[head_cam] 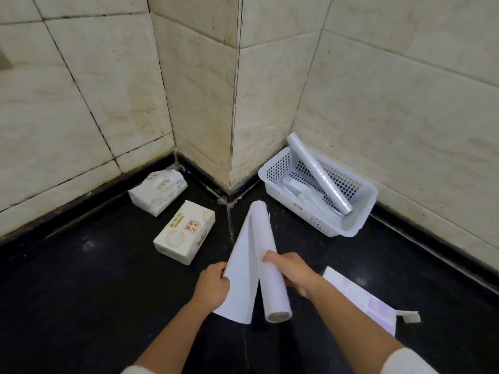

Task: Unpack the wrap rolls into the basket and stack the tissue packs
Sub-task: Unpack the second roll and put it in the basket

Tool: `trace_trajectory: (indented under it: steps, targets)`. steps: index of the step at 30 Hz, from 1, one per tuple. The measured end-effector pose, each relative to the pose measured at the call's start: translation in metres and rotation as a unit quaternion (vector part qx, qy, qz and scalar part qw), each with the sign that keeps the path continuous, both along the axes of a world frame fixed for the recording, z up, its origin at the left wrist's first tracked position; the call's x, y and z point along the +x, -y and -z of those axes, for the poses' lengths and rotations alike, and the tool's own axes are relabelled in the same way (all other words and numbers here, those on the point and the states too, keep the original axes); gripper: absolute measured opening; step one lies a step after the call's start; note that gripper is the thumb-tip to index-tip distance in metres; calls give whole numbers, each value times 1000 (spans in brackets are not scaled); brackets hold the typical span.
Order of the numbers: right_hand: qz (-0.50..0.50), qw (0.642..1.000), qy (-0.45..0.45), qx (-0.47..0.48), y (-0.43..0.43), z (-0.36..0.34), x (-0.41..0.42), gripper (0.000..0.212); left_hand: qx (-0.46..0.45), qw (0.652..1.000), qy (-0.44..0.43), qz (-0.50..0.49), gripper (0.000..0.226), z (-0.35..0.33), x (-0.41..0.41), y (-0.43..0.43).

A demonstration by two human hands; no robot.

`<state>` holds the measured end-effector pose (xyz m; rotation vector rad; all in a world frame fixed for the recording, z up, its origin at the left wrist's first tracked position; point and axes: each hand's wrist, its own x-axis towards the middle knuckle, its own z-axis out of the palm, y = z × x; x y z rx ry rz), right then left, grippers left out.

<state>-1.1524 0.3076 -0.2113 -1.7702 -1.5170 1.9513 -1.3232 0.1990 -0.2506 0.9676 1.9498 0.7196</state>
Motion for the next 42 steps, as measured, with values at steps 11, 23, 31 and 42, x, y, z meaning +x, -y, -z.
trace_trajectory:
  steps: [11, 23, 31, 42]
  targets:
    - [-69, 983, 20, 168, -83, -107, 88, 33, -69, 978, -84, 176, 71, -46, 17, -62]
    - [-81, 932, 128, 329, -210, -98, 75, 42, 63, 945, -264, 180, 78, -64, 49, -194]
    - [-95, 897, 155, 404, -244, -42, 58, 46, 3, 927, -341, 157, 90, -32, 61, -226]
    - [-95, 852, 291, 424, -235, -9, 47, 24, 21, 936, -320, 148, 89, -27, 62, -222]
